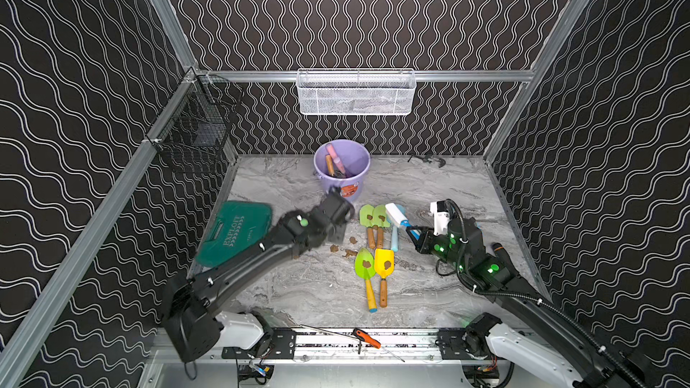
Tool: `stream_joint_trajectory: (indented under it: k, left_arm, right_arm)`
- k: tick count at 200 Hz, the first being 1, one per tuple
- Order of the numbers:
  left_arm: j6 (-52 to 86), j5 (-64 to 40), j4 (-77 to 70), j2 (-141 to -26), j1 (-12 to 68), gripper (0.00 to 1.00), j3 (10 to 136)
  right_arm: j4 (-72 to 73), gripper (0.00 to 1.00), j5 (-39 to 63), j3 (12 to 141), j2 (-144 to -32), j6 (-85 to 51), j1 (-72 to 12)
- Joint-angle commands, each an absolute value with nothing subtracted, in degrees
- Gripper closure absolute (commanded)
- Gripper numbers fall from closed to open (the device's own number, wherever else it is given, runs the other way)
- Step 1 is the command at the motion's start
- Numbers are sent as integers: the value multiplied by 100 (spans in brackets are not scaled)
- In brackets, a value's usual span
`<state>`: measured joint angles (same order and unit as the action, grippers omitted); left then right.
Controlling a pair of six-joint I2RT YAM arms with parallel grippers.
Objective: Brush the soil off the hand trowel and place it into the bucket
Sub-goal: Place the hand trowel in the bucket, then pick up the hand trowel from the center of the board.
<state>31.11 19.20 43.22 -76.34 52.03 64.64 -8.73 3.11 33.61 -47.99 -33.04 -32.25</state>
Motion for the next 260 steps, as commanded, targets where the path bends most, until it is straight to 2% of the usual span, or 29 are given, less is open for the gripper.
stream_joint_trajectory:
  k: [1,27,69,115,195,260]
  left_arm:
    - [4456,2262,4531,-7678,6352,44,6189]
    - [5226,2427,4509,-7838,7504,40,5884]
    - [5667,2329,3981,-8290,8176,38,5720]
    - [5572,2308,4059,-8982,8191,37,6030]
    - [5206,1771,3449,-9605,7697,38,5924]
    - [5335,1829,3631,-9681,7599,47,5592]
  right_arm:
    - [-1214,100,284,3182,-4590,-3495,-3234]
    - [-1244,100,298,2955,-4457,-3551,-3234]
    - [-1257,100,285,2805,-4298,-3630,-3234]
    - [-1238,100,308,2680,-4105,-3632,-3234]
    - [-1261,100,304,2577,-3979,-3586,-3234]
    - [-1049,100,413,2513,-4165,-3641,-3234]
